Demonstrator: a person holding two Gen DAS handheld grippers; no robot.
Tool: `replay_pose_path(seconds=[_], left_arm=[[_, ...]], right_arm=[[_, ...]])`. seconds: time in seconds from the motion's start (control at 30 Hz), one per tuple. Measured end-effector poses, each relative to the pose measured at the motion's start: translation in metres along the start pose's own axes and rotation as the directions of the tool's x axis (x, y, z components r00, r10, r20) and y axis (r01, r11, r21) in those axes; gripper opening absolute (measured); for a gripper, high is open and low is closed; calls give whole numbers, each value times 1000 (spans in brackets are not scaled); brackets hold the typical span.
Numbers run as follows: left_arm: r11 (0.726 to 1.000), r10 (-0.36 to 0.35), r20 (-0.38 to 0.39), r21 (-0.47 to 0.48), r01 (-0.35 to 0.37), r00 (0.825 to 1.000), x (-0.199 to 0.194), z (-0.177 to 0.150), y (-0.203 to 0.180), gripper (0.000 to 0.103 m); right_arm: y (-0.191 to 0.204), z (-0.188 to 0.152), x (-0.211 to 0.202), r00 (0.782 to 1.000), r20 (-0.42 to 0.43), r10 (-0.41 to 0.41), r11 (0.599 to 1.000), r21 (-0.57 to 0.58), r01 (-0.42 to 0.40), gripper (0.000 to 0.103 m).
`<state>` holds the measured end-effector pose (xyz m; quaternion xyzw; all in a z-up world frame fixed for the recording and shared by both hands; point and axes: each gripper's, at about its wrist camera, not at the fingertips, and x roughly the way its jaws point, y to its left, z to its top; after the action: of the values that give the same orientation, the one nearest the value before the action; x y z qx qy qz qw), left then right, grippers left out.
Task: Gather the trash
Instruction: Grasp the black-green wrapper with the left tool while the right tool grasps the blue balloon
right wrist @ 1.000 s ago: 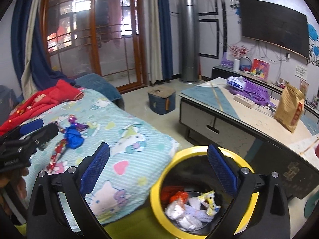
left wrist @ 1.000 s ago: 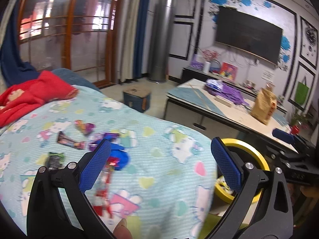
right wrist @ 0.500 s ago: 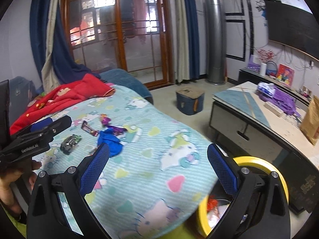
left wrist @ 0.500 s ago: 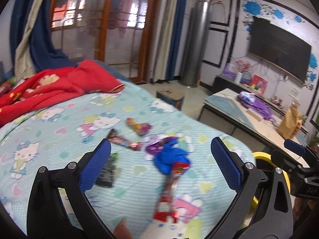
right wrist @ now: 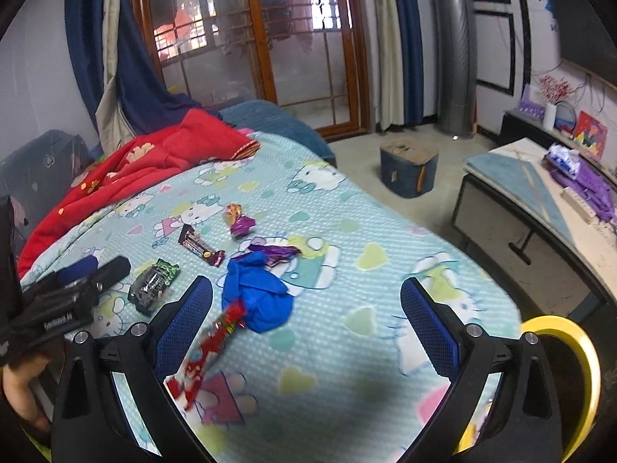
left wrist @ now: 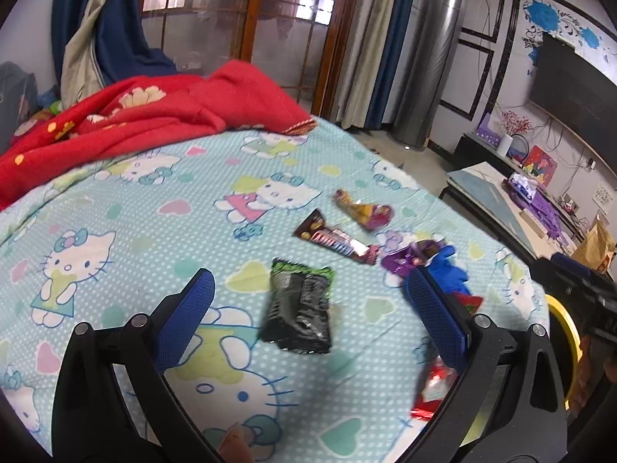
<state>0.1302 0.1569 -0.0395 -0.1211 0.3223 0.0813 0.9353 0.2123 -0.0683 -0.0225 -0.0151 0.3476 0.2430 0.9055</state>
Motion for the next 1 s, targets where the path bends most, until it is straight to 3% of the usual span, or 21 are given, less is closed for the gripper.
replay_pose_path(seconds=[0.1, 0.33, 0.47, 0.57, 0.7, 0.83, 0.93, 0.97, 1.0], left_arm=[[1000, -2, -26, -16, 1, 1000, 9, -5, 5, 90], [999, -48, -70, -27, 46, 996, 21, -10, 4, 69], [998, -61, -113, -9, 61, 992, 31, -14, -1, 68], [998, -70, -149, -2, 70, 986, 38, -17, -4, 64], [996, -83, -179, -32, 79, 980, 45, -20, 2, 59], [994, -103, -184, -55, 94, 978, 46, -21, 7, 39], [990, -129, -185, -78, 117, 974, 45, -21, 11, 30], [989, -137, -185, -82, 123, 973, 45, -21, 11, 22], [988, -147, -184, -83, 133, 972, 45, -21, 11, 22]], right_arm=[[6, 5, 16, 999, -35, 30, 999, 12, -30, 82], [19, 12, 54, 983, -147, 110, 994, 42, -105, 60], [21, 12, 74, 969, -206, 139, 989, 74, -126, 53], [18, 9, 85, 955, -244, 166, 984, 98, -146, 30], [13, 4, 82, 955, -236, 180, 982, 106, -159, 17], [2, -1, 72, 961, -217, 169, 982, 115, -147, 11], [-9, -6, 62, 966, -197, 165, 980, 141, -139, 9], [-13, -9, 57, 968, -191, 166, 979, 151, -138, 9], [-16, -11, 54, 969, -184, 164, 978, 158, -135, 9]])
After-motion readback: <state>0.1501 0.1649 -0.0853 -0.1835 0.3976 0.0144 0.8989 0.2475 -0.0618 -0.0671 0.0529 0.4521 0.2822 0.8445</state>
